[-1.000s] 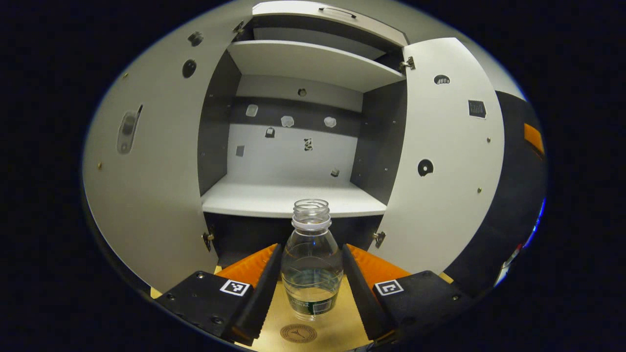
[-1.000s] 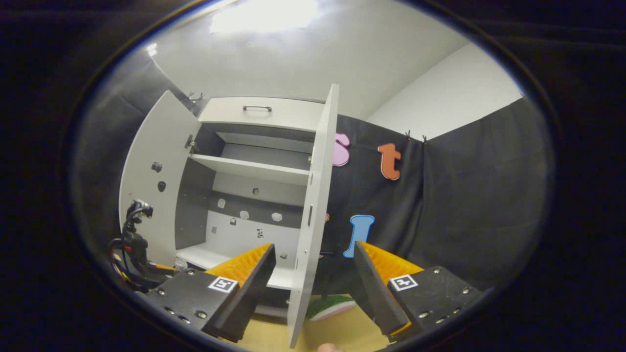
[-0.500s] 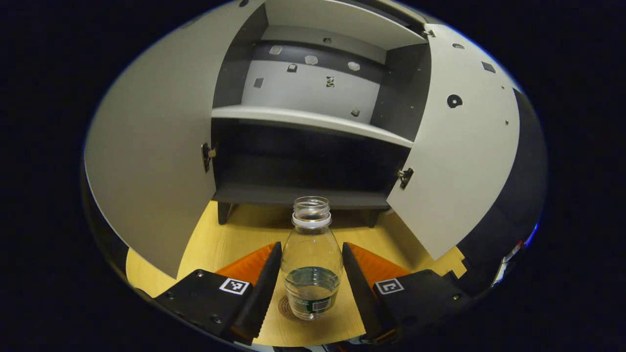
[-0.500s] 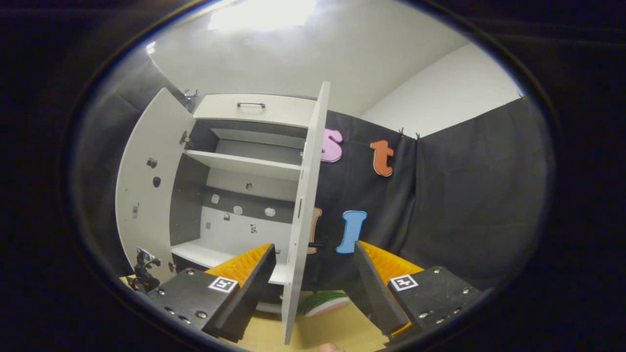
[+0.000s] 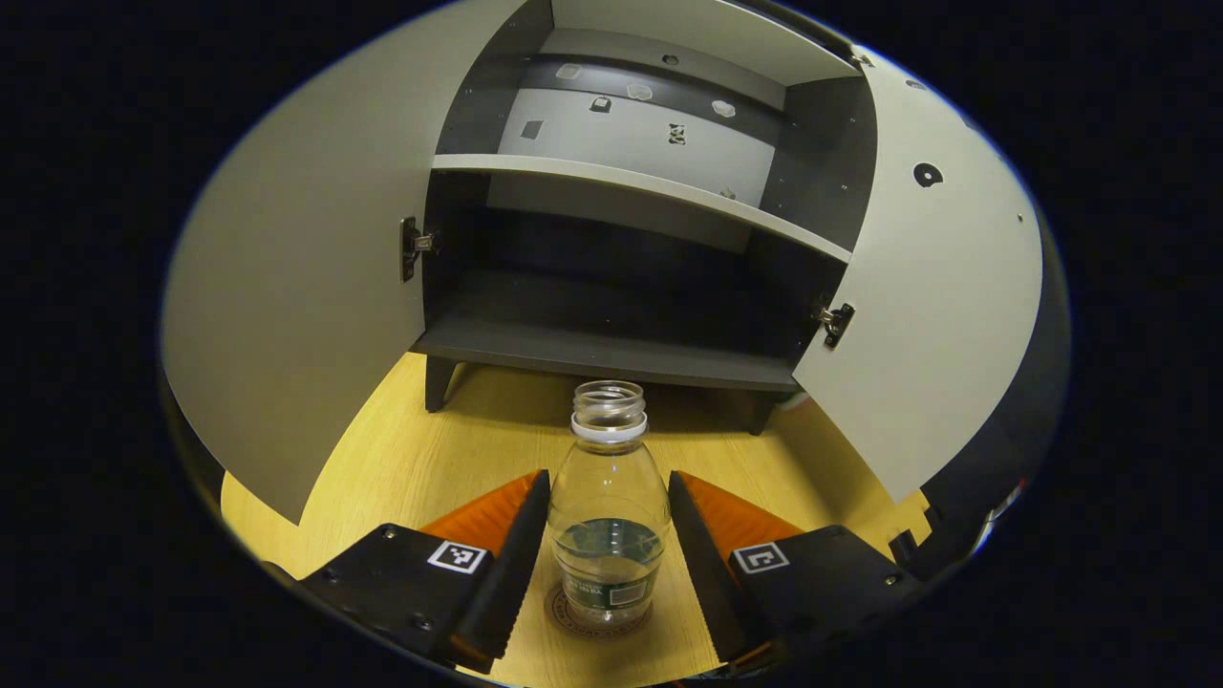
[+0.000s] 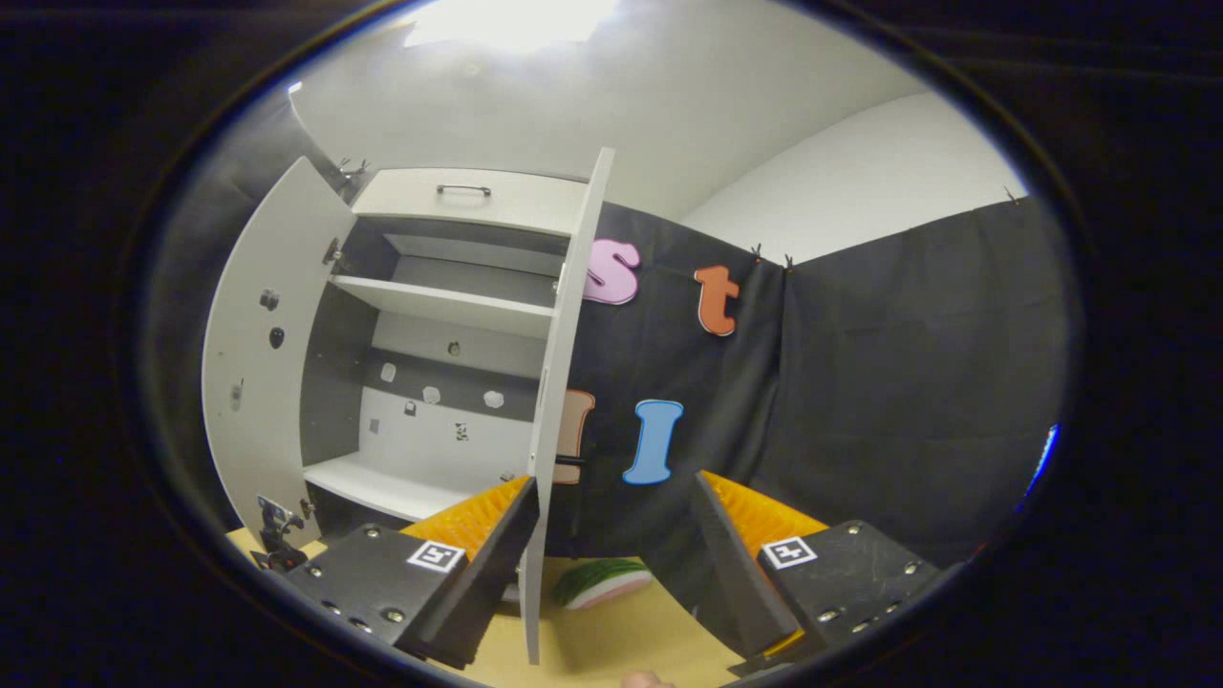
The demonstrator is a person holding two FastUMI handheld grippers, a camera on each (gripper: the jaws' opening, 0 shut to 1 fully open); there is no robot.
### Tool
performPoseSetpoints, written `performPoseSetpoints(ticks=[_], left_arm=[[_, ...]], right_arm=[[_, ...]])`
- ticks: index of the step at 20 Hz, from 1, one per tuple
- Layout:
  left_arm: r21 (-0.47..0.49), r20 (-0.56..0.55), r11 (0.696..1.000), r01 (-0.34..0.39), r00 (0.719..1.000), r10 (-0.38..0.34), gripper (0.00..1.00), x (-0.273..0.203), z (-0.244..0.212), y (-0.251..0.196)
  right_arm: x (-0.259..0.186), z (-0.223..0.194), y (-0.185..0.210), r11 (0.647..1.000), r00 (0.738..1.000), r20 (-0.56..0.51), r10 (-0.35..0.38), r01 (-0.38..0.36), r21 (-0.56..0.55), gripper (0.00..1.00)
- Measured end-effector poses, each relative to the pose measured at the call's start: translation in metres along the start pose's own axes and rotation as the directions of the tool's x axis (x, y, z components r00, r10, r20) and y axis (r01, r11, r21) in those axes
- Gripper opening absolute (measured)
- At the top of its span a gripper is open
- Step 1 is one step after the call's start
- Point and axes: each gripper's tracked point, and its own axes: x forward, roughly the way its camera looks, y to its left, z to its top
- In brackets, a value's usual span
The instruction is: Grasp the bottle in the cabinet with the left hand and place it on the coaster, then close the right door with the right hand and the left door with the left hand.
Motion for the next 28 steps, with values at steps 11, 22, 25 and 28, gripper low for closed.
performPoseSetpoints(ticks=[11, 22, 25, 28], left_arm=[[0.054, 0.022, 0.999, 0.005, 1.000, -0.006, 0.81, -0.018, -0.011, -0.007], [0.079, -0.006, 0.997, 0.018, 1.000, -0.018, 0.79, -0.053, -0.031, -0.010], [0.103, -0.018, 0.994, 0.027, 1.000, -0.025, 0.79, -0.052, -0.033, -0.014], [0.133, -0.034, 0.990, 0.038, 0.999, -0.034, 0.79, -0.045, -0.031, -0.018]], right_arm=[[0.001, -0.006, 0.006, 0.999, 0.999, -0.018, 0.034, -0.034, 0.001, 0.98], [0.000, -0.025, 0.027, 0.996, 0.995, -0.059, 0.085, -0.082, 0.043, 0.98], [0.000, -0.029, 0.030, 0.994, 0.993, -0.069, 0.095, -0.091, 0.056, 0.97], [0.000, -0.029, 0.031, 0.994, 0.993, -0.069, 0.094, -0.090, 0.057, 0.96]])
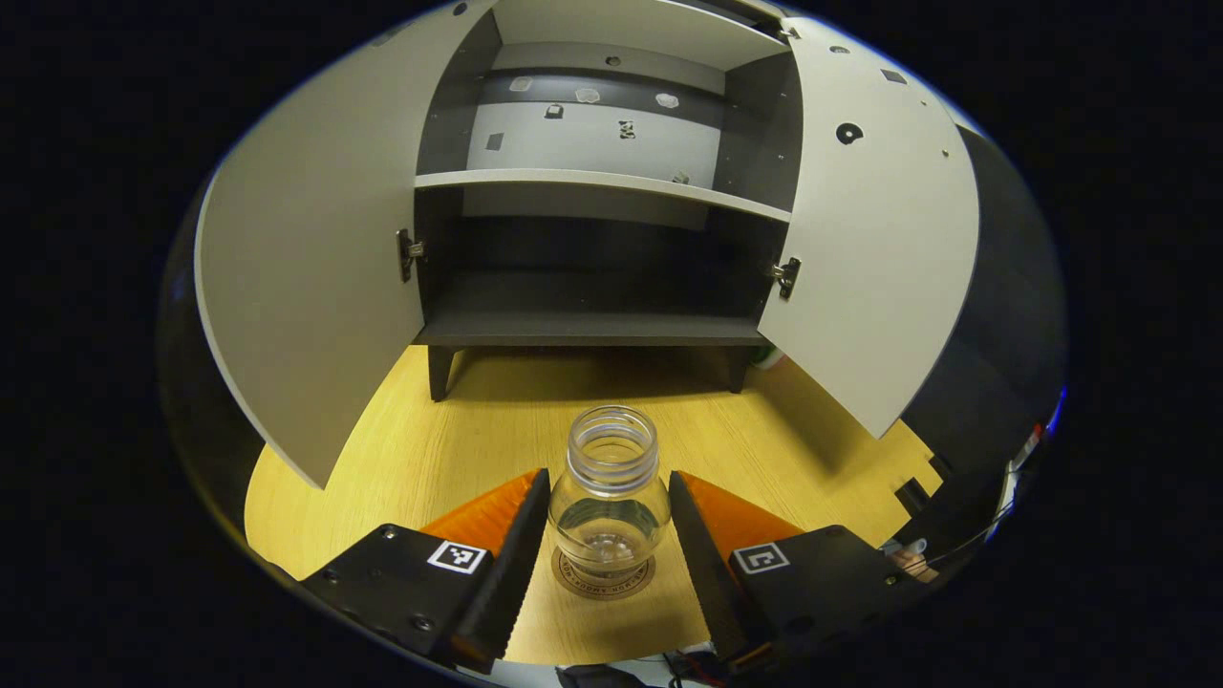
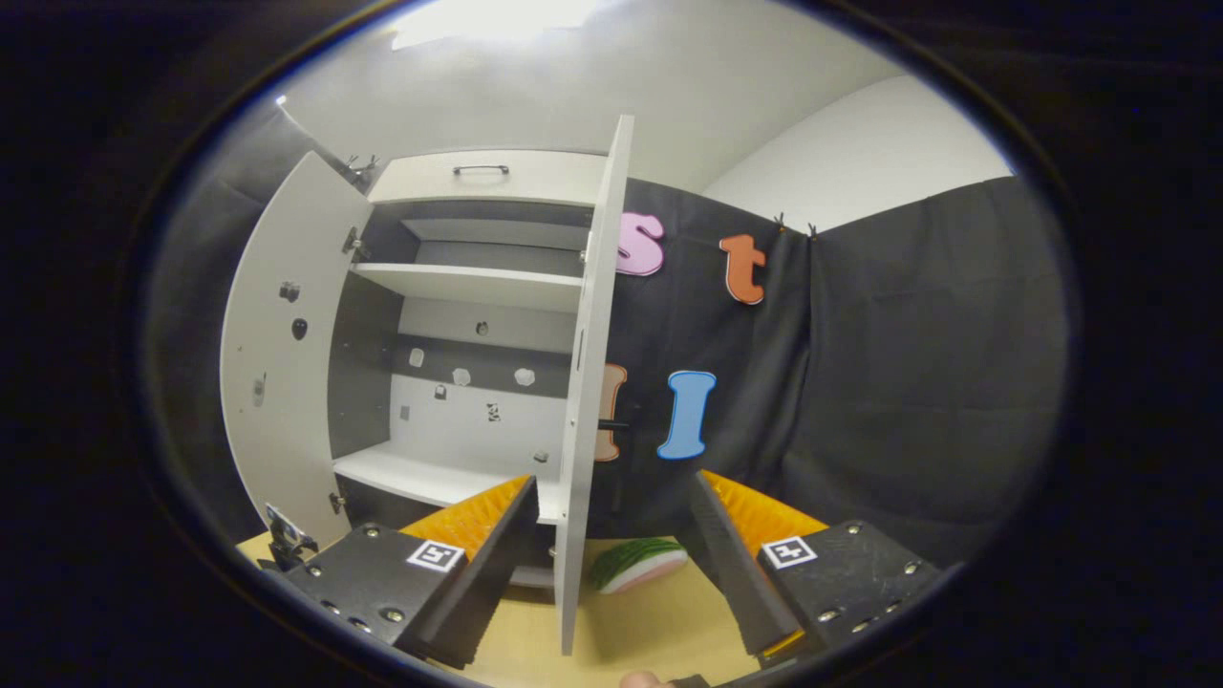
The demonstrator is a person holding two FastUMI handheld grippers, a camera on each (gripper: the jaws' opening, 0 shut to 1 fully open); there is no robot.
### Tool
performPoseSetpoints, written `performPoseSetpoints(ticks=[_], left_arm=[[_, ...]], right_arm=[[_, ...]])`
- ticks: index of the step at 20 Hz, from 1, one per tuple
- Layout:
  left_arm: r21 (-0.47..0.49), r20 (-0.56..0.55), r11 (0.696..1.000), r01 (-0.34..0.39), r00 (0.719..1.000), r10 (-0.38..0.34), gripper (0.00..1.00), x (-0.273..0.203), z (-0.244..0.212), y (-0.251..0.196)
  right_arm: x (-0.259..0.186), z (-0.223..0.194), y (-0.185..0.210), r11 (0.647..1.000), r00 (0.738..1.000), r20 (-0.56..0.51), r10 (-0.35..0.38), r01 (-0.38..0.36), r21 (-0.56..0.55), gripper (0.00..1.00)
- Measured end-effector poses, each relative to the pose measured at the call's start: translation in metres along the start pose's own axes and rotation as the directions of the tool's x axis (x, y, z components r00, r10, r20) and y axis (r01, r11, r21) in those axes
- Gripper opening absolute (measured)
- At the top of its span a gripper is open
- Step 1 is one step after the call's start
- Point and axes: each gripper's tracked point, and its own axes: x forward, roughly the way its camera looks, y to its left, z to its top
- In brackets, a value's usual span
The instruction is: Grasp the bottle in the cabinet with the left hand and place it on the coaster, then close the right door with the right hand and the left door with the left hand.
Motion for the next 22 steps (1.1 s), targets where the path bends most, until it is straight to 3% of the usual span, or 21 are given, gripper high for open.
performPoseSetpoints(ticks=[5, 9, 12, 22], left_arm=[[0.049, -0.016, 0.999, 0.004, 1.000, -0.003, 0.79, 0.009, 0.004, -0.005], [0.054, -0.062, 0.998, 0.013, 0.998, -0.010, 0.85, 0.010, -0.008, -0.010], [0.064, -0.042, 0.998, 0.007, 0.999, -0.005, 0.83, 0.008, -0.006, -0.011], [0.009, 0.009, 1.000, -0.009, 1.000, 0.008, 0.84, -0.006, 0.014, -0.007]], right_arm=[[0.001, -0.001, -0.008, 1.000, 1.000, 0.000, -0.022, 0.022, 0.004, 0.96], [0.001, -0.004, -0.013, 0.999, 0.999, -0.005, -0.040, 0.040, 0.013, 0.96], [0.001, -0.008, -0.014, 0.999, 0.999, -0.013, -0.043, 0.044, 0.018, 0.96], [0.009, -0.012, -0.005, 1.000, 1.000, -0.017, -0.022, 0.022, 0.004, 0.98]])
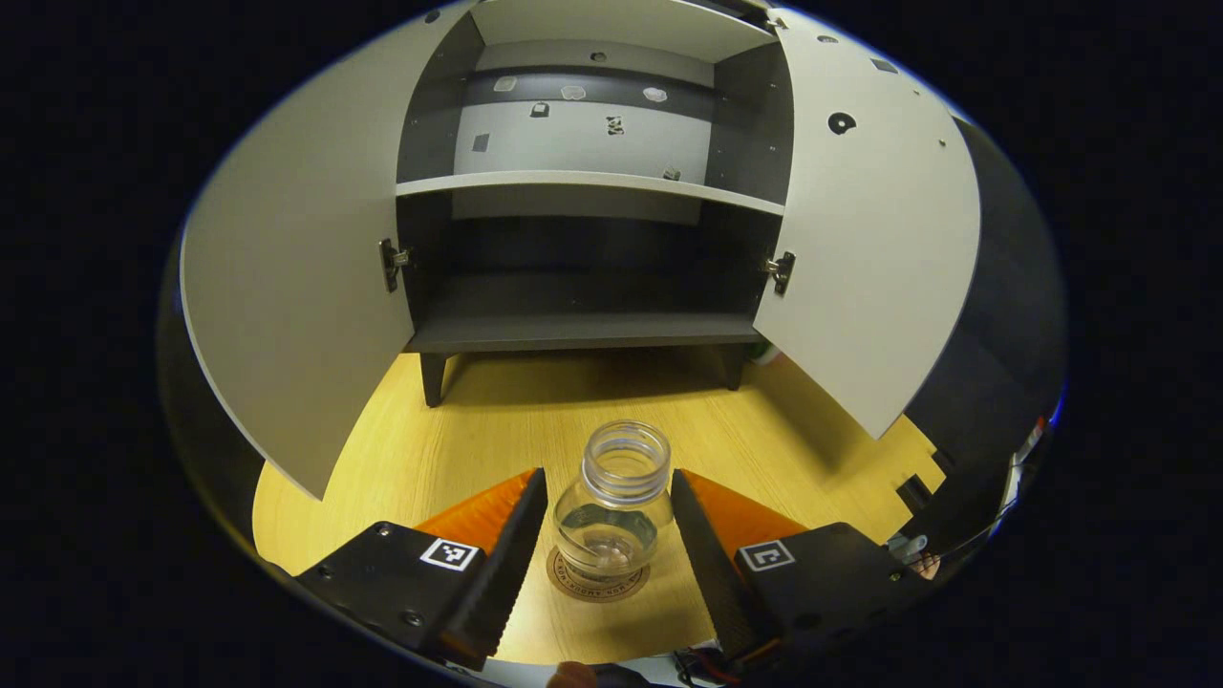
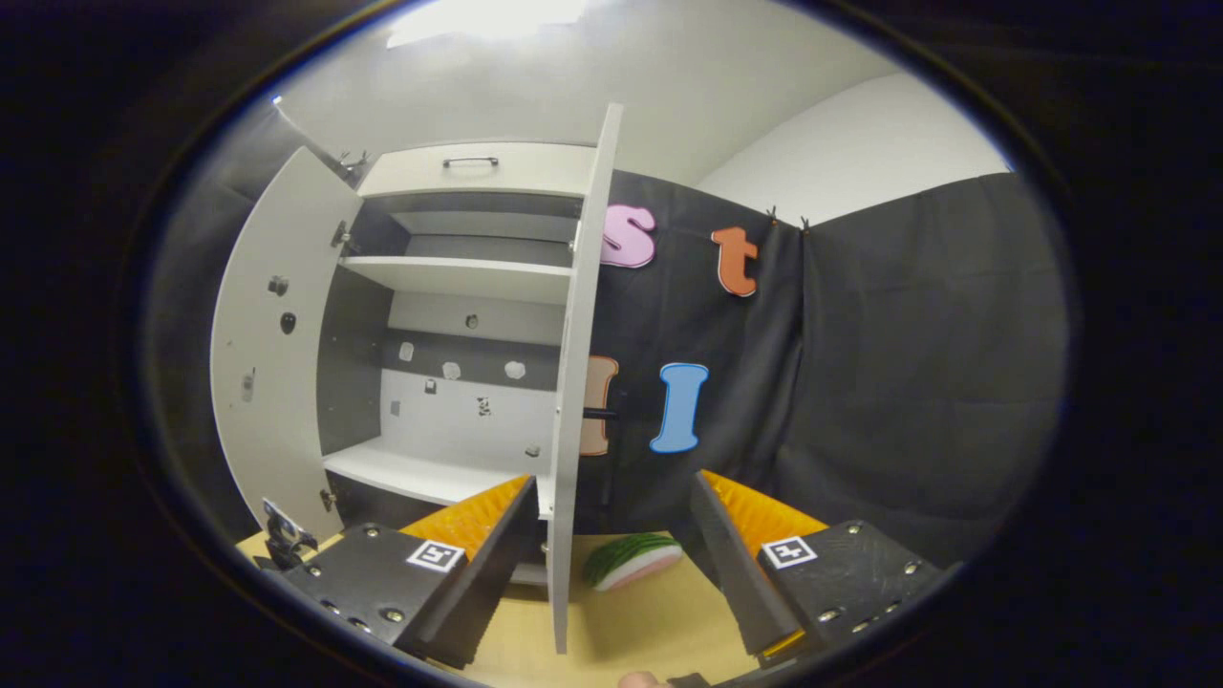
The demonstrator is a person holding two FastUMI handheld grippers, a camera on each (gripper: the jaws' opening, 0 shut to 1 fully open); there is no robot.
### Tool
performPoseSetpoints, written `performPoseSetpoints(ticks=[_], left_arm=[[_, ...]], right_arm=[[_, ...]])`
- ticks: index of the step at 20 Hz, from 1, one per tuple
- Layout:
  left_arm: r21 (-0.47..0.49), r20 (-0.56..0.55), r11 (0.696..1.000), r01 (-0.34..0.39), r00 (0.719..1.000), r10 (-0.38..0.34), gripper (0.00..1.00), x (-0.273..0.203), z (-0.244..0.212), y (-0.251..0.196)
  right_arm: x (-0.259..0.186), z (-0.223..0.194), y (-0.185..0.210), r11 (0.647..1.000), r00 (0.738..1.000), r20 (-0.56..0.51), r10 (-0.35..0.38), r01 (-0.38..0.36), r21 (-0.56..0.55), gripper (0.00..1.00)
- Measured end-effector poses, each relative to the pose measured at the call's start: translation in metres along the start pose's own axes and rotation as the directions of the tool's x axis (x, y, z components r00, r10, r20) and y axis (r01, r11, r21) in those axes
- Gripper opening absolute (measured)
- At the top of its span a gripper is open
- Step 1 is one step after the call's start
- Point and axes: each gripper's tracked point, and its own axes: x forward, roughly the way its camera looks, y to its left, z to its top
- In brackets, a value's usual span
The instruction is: Grasp the bottle in the cabinet with the left hand and place it on the coaster, then close the right door with the right hand and the left door with the left hand.
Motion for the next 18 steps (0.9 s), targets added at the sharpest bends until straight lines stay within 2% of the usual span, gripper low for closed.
performPoseSetpoints(ticks=[4, 8, 12, 15, 18], left_arm=[[0.002, 0.068, 1.000, 0.010, 0.998, -0.010, 0.84, -0.022, 0.034, -0.007], [0.001, 0.175, 1.000, 0.010, 0.984, -0.010, 0.83, -0.055, 0.092, -0.016], [0.029, 0.321, 0.999, -0.032, 0.947, 0.021, 0.84, -0.101, 0.169, -0.020], [0.039, 0.414, 0.997, -0.071, 0.909, 0.049, 0.95, -0.140, 0.220, -0.023], [0.000, 0.454, 0.992, -0.125, 0.884, 0.111, 0.97, -0.170, 0.249, -0.014]], right_arm=[[0.002, -0.001, -0.001, 1.000, 1.000, 0.000, -0.001, 0.001, 0.003, 0.96], [0.005, 0.000, -0.004, 1.000, 1.000, 0.004, -0.007, 0.007, 0.005, 0.97], [0.011, 0.004, -0.014, 1.000, 0.999, 0.020, -0.026, 0.026, -0.006, 0.96], [0.021, 0.010, -0.021, 0.999, 0.999, 0.037, -0.037, 0.038, -0.024, 0.96], [0.031, 0.018, -0.028, 0.999, 0.997, 0.059, -0.045, 0.046, -0.027, 0.97]])
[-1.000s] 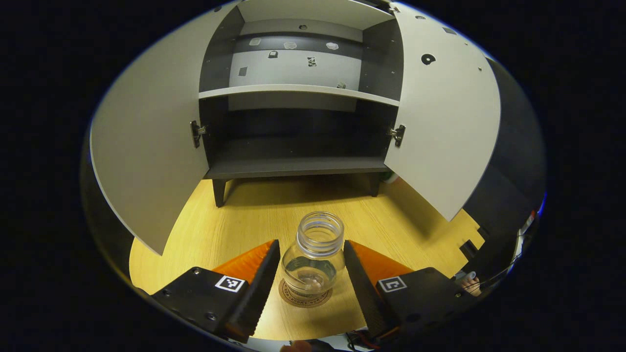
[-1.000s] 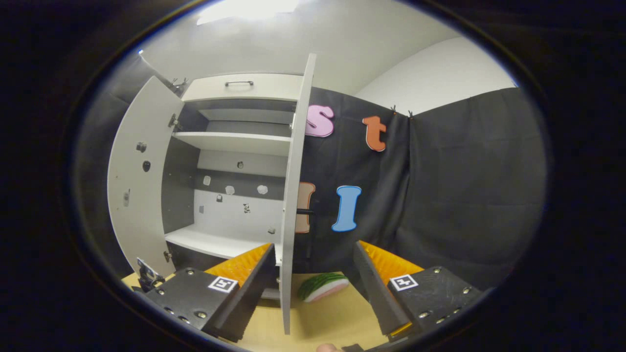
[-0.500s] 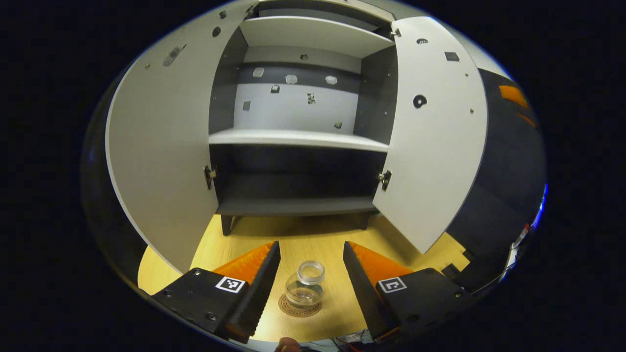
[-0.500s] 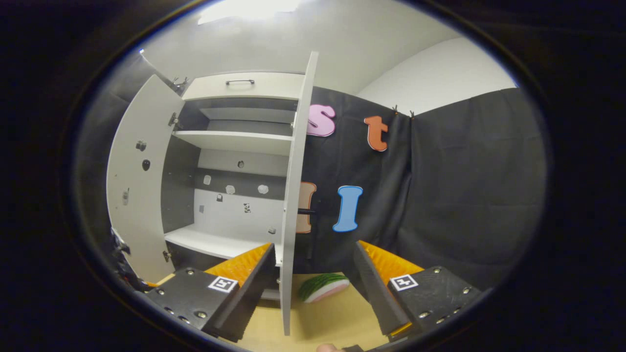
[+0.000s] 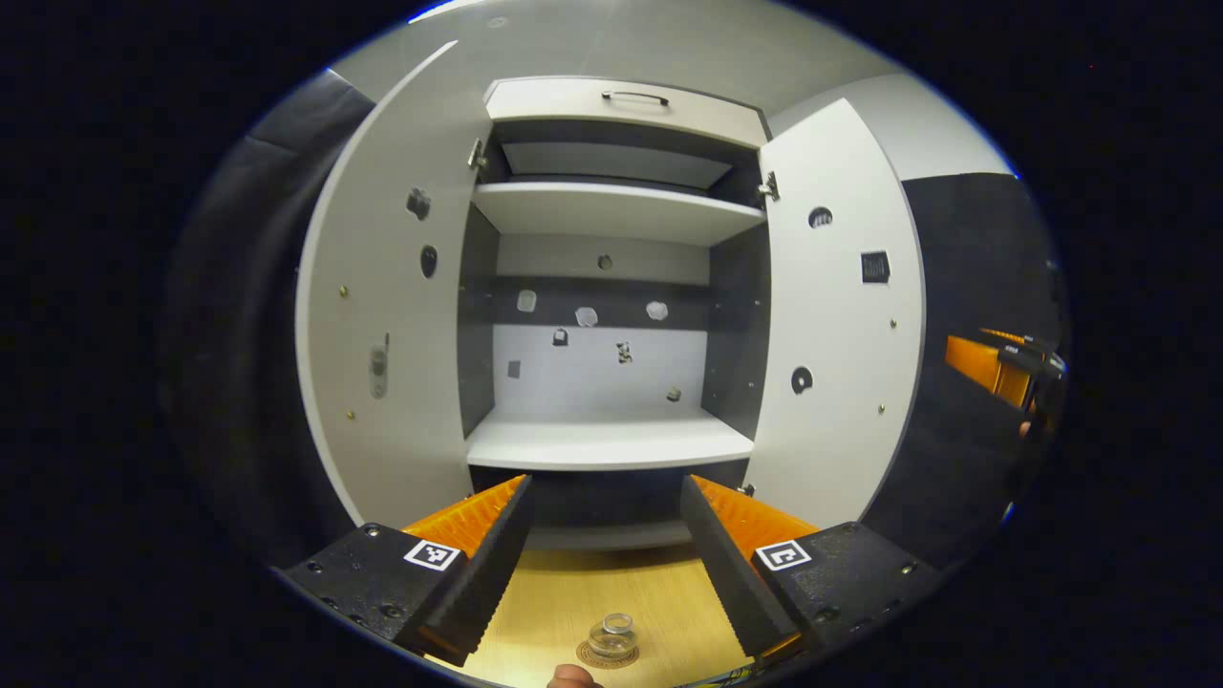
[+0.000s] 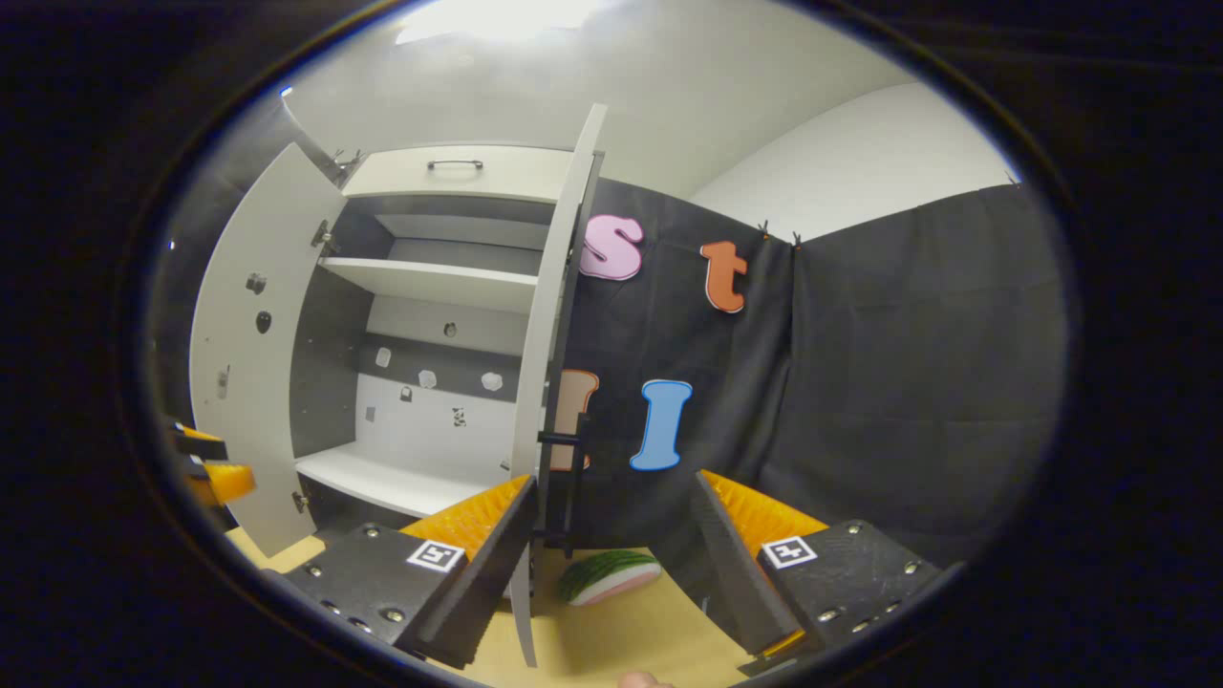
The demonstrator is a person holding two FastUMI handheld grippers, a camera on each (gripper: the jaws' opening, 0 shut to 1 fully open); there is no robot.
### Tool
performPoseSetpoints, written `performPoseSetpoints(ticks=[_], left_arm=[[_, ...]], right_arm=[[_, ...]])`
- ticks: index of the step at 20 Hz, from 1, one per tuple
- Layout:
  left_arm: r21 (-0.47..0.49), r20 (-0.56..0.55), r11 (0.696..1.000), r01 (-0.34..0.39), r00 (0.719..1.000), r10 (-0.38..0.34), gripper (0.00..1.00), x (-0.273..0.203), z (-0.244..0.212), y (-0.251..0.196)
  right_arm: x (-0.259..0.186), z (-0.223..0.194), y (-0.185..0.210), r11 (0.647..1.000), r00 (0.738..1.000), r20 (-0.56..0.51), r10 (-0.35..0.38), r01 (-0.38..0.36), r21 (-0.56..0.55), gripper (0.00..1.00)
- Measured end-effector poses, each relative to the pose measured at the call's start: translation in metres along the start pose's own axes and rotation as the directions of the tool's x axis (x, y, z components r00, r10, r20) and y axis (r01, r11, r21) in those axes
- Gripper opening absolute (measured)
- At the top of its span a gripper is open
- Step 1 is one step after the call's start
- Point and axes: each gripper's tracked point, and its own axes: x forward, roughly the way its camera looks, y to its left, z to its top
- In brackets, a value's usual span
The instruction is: Grasp the bottle in the cabinet with the left hand and place it on the coaster, then close the right door with the right hand and the left door with the left hand.
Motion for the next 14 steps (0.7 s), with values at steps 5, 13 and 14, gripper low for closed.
performPoseSetpoints(ticks=[5, 13, 14], left_arm=[[0.004, 0.039, 0.991, -0.135, 0.990, 0.135, 0.97, -0.028, 0.036, 0.037], [-0.010, 0.044, 0.951, -0.308, 0.950, 0.308, 0.97, -0.066, 0.033, 0.094], [-0.016, 0.041, 0.950, -0.312, 0.949, 0.312, 0.96, -0.067, 0.033, 0.095]], right_arm=[[0.022, -0.002, -0.001, 1.000, 1.000, 0.001, 0.002, -0.002, -0.005, 0.98], [0.037, -0.001, 0.015, 0.998, 0.998, 0.000, 0.066, -0.066, 0.021, 0.93], [0.036, 0.000, 0.020, 0.995, 0.996, -0.002, 0.089, -0.089, 0.035, 0.95]])
